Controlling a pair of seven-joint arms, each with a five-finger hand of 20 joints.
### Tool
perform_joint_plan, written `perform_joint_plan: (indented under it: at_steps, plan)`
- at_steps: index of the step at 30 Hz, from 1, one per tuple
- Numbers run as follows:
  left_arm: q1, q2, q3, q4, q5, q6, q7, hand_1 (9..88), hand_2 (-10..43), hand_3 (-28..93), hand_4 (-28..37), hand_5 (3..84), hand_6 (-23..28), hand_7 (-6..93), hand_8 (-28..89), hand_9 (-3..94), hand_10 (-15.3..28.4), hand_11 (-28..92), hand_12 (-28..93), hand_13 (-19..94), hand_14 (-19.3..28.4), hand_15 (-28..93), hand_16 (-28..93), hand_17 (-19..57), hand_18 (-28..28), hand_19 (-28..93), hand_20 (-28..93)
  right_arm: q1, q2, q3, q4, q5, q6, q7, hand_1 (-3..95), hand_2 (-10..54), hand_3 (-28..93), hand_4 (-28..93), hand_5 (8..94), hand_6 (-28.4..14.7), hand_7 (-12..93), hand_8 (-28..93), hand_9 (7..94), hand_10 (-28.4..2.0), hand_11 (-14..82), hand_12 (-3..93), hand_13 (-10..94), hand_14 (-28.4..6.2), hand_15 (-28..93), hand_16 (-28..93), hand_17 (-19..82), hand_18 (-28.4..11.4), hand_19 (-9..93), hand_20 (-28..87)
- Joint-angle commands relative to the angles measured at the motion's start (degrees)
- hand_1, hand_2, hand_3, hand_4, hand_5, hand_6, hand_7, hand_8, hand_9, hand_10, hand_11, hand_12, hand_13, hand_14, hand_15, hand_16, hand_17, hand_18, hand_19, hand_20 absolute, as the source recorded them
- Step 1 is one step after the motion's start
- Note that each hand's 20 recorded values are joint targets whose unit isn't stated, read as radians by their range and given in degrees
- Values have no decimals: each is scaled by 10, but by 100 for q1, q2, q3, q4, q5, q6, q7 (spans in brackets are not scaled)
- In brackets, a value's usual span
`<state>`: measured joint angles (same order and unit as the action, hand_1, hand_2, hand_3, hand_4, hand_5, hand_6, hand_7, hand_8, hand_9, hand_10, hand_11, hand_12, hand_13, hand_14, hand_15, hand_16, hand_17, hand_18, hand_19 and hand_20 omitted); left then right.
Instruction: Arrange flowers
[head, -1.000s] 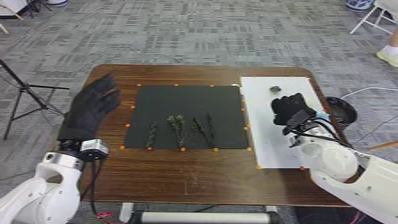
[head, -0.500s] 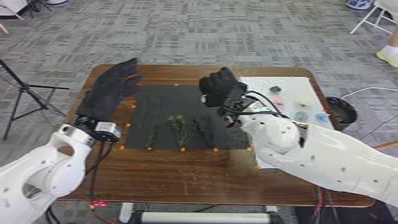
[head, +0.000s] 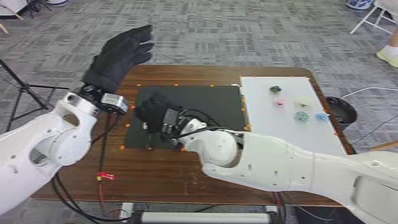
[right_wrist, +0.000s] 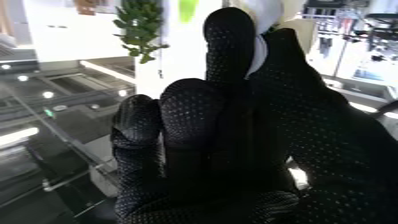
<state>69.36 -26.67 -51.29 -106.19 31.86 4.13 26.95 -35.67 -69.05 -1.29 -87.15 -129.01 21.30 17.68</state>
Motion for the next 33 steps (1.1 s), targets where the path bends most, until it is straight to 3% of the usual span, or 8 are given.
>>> perform_joint_plan:
  at_steps: [1, 2, 7, 10, 16, 24, 31, 33]
  plan:
    - [-568, 21, 271, -91, 54, -21, 202, 353, 20, 443, -93, 256, 37, 148, -45, 174, 109, 142, 239, 150, 138, 156, 65, -67, 162, 302, 85, 112, -740, -259, 297, -255, 363, 48, 490, -95, 816, -282, 779, 41, 439, -59, 897, -50, 122, 475, 672, -45, 711, 406, 350, -173, 874, 546]
    - [-444, 68, 179, -158, 49, 70, 235, 352, 23, 435, -86, 254, 34, 149, -47, 174, 103, 139, 240, 153, 133, 147, 66, -60, 158, 286, 85, 106, -820, -260, 376, -268, 399, -62, 487, -95, 819, -282, 783, 42, 436, -57, 902, -47, 119, 476, 674, -42, 708, 409, 351, -172, 874, 548]
    - [-854, -117, 560, -42, 32, -5, 263, 346, 37, 387, -41, 244, 21, 150, -45, 175, 88, 122, 247, 168, 112, 99, 77, -21, 137, 196, 96, 74, -1016, -291, 659, -469, 518, 89, 468, -95, 842, -283, 809, 53, 422, -45, 922, -35, 106, 482, 693, -33, 702, 423, 365, -168, 881, 554]
    - [-1287, -353, 892, 152, 63, -200, 234, 335, 32, 400, -42, 241, 16, 144, -44, 177, 84, 114, 251, 174, 105, 76, 89, -9, 130, 163, 111, 197, -1070, -412, 849, -477, 645, 394, 459, -95, 849, -283, 822, 62, 412, -38, 931, -29, 99, 478, 702, -29, 703, 424, 372, -169, 883, 556]
    - [-1587, -597, 1143, 310, 86, -363, 177, 318, 22, 434, -67, 240, 12, 135, -42, 179, 82, 96, 252, 181, 103, 45, 102, 11, 119, 95, 128, 235, -1155, -414, 1274, -521, 685, 638, 442, -95, 857, -283, 826, 80, 415, -38, 935, -17, 104, 467, 711, -24, 712, 410, 385, -167, 890, 555]
    - [-1548, -636, 1119, 315, 98, -417, 166, 311, 26, 420, -71, 236, 7, 111, -29, 185, 71, 48, 270, 172, 91, 20, 114, 28, 111, 30, 143, 139, -1114, -274, 1285, -480, 531, 618, 401, -95, 858, -283, 773, 95, 469, -58, 924, -7, 88, 469, 713, -9, 722, 392, 389, -157, 892, 547]
    - [-1535, -652, 1106, 302, 108, -424, 223, 326, 56, 318, -17, 225, -6, 95, -16, 191, 51, -7, 311, 164, 65, 17, 109, 36, 96, 9, 147, 124, -1094, -268, 1045, -438, 411, 690, 356, -95, 853, -282, 717, 98, 474, -102, 892, 8, 67, 362, 720, 4, 707, 393, 395, -145, 894, 546]
    - [-1516, -649, 1092, 290, 105, -406, 231, 325, 58, 311, -13, 223, -8, 93, -15, 191, 49, -10, 314, 163, 62, 17, 109, 36, 94, 10, 147, 157, -1103, -311, 1015, -405, 436, 664, 402, -95, 760, -283, 704, 96, 472, -107, 879, 6, 74, 339, 722, 7, 697, 400, 396, -145, 893, 551]
